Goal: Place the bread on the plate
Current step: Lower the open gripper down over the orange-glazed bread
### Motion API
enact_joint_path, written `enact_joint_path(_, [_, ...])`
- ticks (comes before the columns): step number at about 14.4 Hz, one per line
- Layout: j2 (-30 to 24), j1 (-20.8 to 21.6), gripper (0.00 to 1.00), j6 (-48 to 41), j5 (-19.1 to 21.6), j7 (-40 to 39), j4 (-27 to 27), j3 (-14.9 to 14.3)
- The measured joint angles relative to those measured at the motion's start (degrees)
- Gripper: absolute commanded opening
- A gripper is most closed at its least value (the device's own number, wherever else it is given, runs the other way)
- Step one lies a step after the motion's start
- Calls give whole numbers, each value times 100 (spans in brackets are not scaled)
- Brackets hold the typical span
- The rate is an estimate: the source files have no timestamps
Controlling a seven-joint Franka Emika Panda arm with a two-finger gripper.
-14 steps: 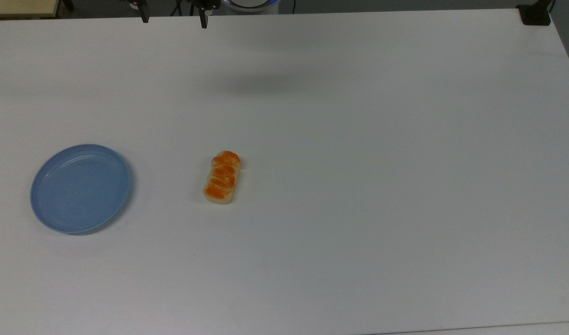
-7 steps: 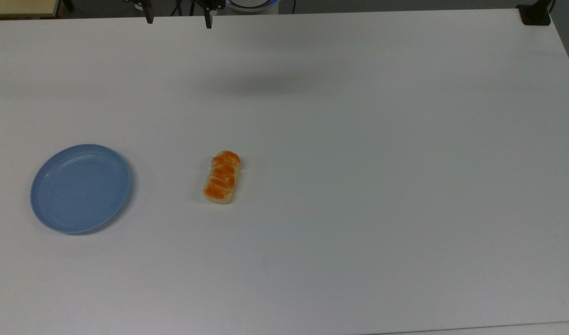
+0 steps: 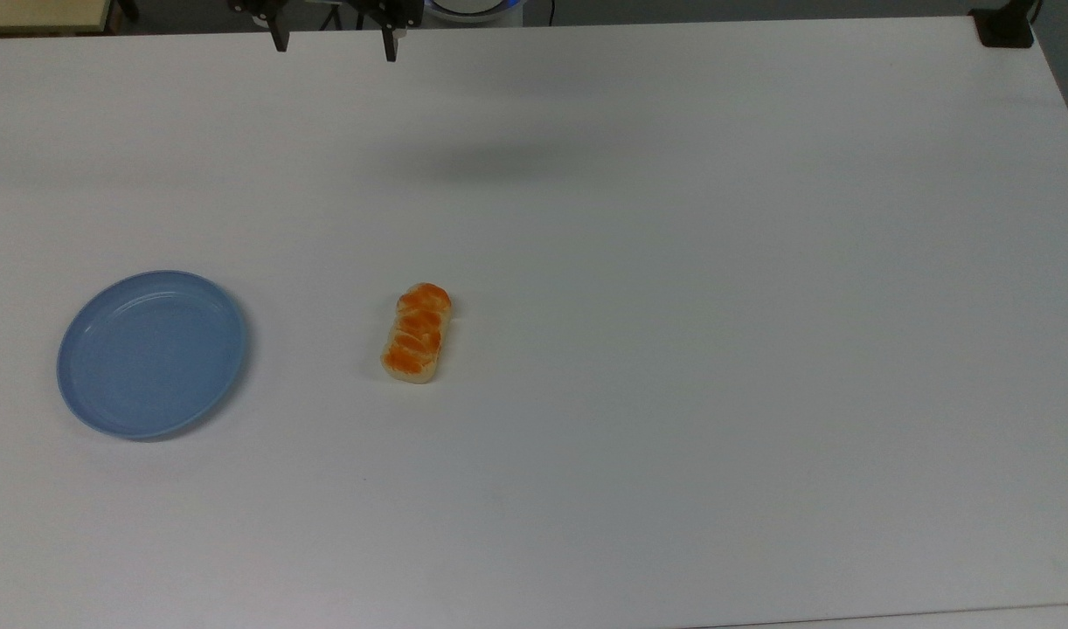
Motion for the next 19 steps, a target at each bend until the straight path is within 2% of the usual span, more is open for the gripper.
enact_joint_path(5, [237,35,100,0,-319,14,-3,33])
enact_joint_path(8, [453,89,100,47,-343,17,-10,42])
enact_joint_path(13, [1003,103,100,1647,-192,280,-289,51])
enact_joint_path(17, [1331,136,100,2329,-168,562,-576,72])
enact_joint_path(19, [1571,248,100,2746,-164,980,-657,79])
